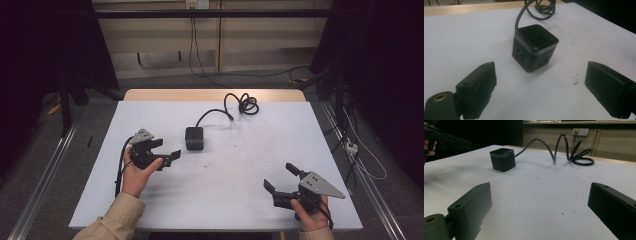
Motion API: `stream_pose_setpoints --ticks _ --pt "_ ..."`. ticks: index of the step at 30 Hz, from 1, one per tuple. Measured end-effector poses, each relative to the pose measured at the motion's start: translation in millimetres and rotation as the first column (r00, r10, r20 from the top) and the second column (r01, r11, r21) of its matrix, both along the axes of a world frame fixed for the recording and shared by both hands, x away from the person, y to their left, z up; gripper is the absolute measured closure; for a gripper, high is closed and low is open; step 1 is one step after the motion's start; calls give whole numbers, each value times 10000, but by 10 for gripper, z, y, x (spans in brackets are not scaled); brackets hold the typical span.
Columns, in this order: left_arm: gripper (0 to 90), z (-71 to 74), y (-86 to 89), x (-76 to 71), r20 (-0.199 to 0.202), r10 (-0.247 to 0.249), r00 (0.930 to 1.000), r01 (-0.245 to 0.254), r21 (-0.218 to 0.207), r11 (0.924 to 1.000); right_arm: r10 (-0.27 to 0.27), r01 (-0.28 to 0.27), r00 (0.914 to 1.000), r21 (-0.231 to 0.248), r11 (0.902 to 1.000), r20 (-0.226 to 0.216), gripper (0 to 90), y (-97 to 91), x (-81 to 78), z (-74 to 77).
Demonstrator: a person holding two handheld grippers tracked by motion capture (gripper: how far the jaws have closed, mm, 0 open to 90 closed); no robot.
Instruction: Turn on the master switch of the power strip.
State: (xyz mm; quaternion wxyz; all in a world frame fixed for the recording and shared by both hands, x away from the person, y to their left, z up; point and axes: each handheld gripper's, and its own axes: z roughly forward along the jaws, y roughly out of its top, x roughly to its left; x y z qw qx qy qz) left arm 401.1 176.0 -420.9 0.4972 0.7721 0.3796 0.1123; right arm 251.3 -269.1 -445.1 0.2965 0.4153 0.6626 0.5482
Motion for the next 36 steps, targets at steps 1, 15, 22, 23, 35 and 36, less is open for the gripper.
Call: stream_pose_setpoints --ticks 1,15,22,23,35,36 --pt "100 -10 22 -13 12 -31 10000 31 13 10000 6 -6 10000 -8 10000 7 46 0 0 -1" --pt "91 -94 271 -204 -20 -43 10000 44 27 10000 25 -25 10000 -37 10000 13 46 3 -2 1" --pt "91 -125 401 -282 35 76 10000 -76 83 9999 50 -50 10000 -54 10000 2 46 8 0 0" --pt "91 -126 414 -291 54 98 9999 -98 87 9999 35 -35 10000 -11 10000 -11 46 11 -1 2" --pt "91 -135 520 -402 160 51 9999 -54 191 9998 47 -47 10000 -51 10000 -5 46 6 0 0" --pt "91 -136 530 -407 190 -9 9998 5 223 9998 50 -50 10000 -43 10000 -2 46 7 0 1"
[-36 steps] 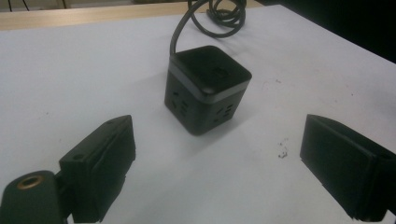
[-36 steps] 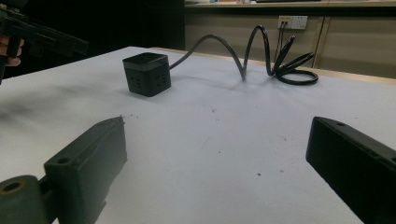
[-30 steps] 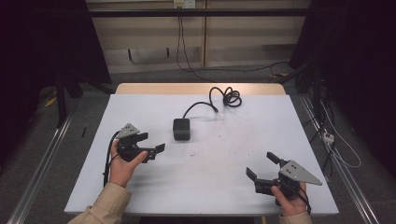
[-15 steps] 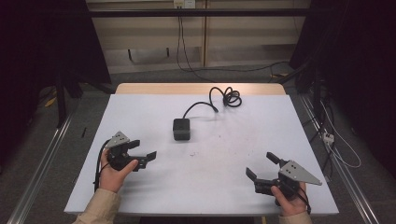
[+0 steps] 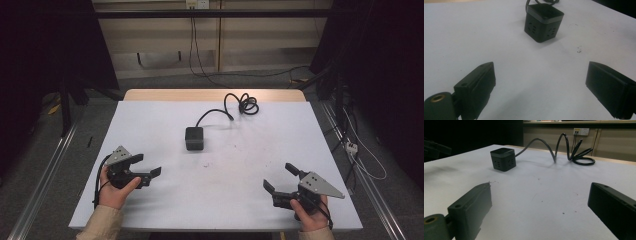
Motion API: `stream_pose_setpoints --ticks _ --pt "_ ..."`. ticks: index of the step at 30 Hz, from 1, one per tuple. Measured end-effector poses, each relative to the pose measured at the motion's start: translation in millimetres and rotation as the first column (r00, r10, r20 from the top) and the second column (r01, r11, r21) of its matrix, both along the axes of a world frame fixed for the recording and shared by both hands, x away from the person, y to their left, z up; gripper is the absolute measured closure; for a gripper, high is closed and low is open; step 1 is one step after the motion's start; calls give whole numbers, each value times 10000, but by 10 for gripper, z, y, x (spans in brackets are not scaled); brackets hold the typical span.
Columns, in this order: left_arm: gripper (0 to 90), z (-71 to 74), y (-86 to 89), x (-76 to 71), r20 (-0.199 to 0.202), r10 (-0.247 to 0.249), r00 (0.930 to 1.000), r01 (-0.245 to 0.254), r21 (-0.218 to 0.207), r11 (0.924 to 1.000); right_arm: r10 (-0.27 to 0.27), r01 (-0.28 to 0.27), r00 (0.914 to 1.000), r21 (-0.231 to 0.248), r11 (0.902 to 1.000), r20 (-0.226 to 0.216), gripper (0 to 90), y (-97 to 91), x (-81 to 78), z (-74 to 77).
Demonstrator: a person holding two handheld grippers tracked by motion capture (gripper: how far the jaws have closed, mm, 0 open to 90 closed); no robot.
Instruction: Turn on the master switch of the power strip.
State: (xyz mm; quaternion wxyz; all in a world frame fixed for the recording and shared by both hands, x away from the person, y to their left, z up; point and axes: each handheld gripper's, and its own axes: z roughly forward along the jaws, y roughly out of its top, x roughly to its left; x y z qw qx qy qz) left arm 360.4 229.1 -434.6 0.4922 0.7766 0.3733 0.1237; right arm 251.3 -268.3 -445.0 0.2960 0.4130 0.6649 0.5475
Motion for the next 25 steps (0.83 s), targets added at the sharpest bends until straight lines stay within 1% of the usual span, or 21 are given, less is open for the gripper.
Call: stream_pose_setpoints --ticks 3,5,11,13,16,18,25 --pt "90 -6 26 -24 -2 6 10000 -6 5 10000 -9 9 10000 35 10000 -16 46 4 -1 1" --pt "91 -10 46 -38 43 37 10000 -37 108 9999 -10 10 10000 34 10000 -15 46 4 -1 2" --pt "91 -31 111 -87 51 59 10000 -59 97 9999 17 -17 10000 8 10000 -30 46 5 0 -2" --pt "91 -30 118 -102 121 94 9999 -96 166 9998 14 -14 10000 -3 10000 -33 46 7 2 -5" --pt "91 -25 120 -116 118 88 9999 -89 118 9999 39 -39 10000 -56 10000 -9 47 9 2 -4" --pt "91 -26 118 -120 162 35 9999 -36 87 10000 14 -14 10000 12 10000 -29 47 14 1 0" --pt "87 -26 123 -133 161 92 9998 -93 73 9999 4 -4 10000 4 10000 -30 47 8 4 -2"
